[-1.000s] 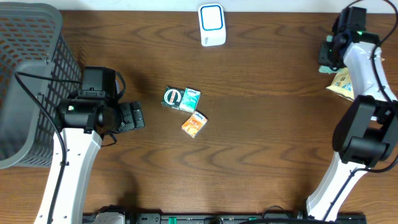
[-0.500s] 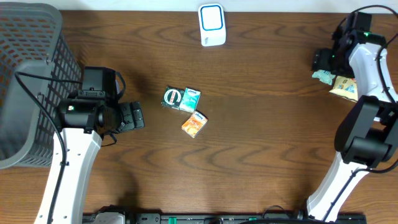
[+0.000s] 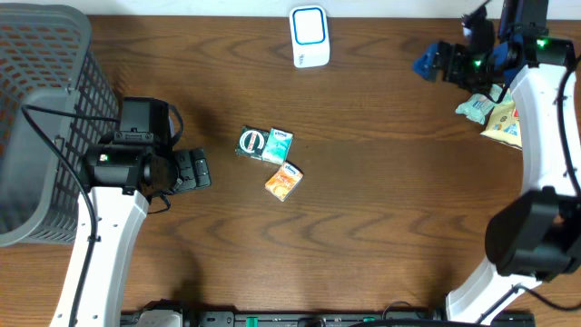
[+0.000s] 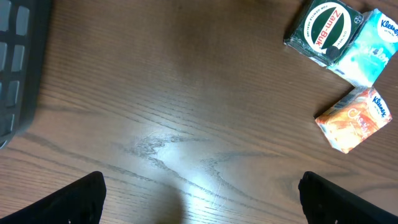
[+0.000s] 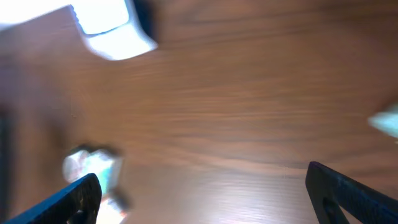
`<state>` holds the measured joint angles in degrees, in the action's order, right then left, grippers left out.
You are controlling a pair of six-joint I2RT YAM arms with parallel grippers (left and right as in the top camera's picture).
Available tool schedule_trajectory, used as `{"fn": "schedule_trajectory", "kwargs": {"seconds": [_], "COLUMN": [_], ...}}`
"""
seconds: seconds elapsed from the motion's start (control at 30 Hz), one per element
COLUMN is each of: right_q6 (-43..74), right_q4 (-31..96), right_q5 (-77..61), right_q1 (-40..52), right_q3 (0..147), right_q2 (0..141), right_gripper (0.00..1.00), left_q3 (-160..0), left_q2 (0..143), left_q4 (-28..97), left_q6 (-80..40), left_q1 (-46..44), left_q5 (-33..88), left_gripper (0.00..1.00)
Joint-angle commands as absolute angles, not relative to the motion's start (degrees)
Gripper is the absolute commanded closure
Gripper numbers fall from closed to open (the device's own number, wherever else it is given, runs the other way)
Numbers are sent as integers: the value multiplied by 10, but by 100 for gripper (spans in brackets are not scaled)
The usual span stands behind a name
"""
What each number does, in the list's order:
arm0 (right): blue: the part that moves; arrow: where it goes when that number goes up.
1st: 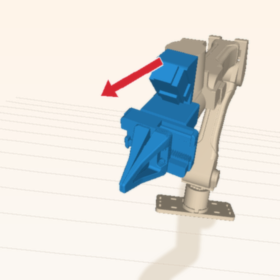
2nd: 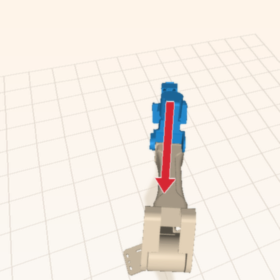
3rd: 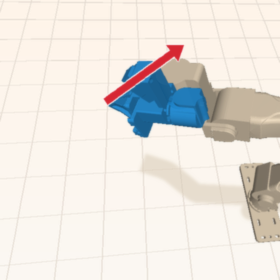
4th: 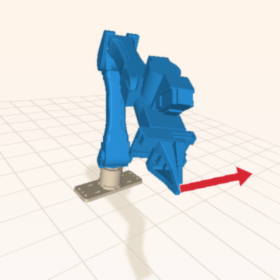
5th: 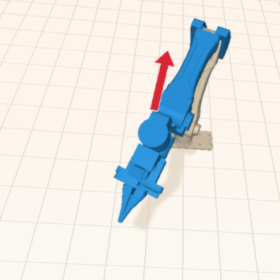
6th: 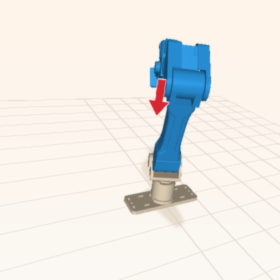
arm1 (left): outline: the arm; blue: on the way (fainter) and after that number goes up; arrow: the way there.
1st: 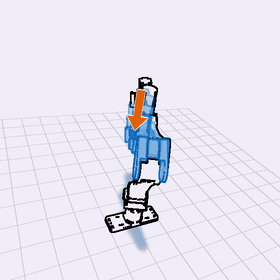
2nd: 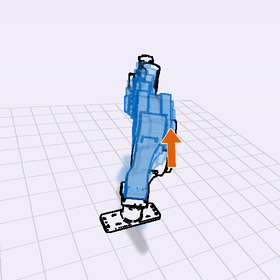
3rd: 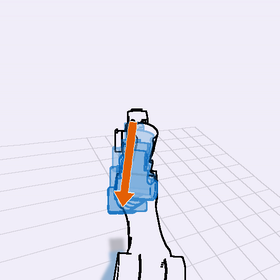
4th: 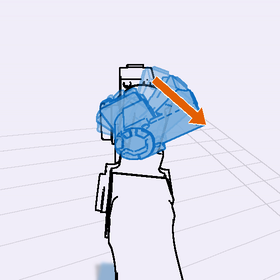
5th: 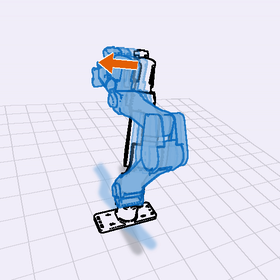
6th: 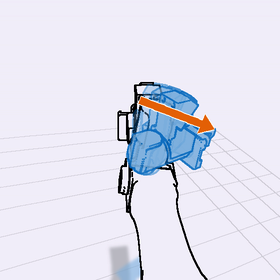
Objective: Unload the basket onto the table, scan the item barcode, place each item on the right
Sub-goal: 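Move the right gripper left toward the orange Kleenex pack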
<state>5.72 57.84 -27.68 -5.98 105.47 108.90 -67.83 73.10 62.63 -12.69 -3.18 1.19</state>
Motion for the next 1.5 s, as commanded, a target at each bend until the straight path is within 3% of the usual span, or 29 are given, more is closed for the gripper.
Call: {"fn": "schedule_trajectory", "kwargs": {"seconds": [0.0,0.6,1.13,1.3,1.47], "right_q6": [68,68,70,142,169], "right_q4": [594,582,560,610,681], "right_q5": [-370,-239,-239,-244,-243], "right_q1": [-19,222,300,320,343], "right_q3": [1055,1055,1055,1055,1055], "right_q2": [1100,1169,1209,1244,1264], "right_gripper": [1,1,1,1,17], "left_q3": [-675,-675,-675,-675,-675], "left_q2": [733,733,733,733,733], "left_q4": [627,627,627,627,627], "left_q6": [-132,-132,-132,-132,-132], "left_q1": [-34,-34,-34,-34,-34], "left_q5": [9,9,9,9,9], "left_gripper": [3,2,2,2,2]}}
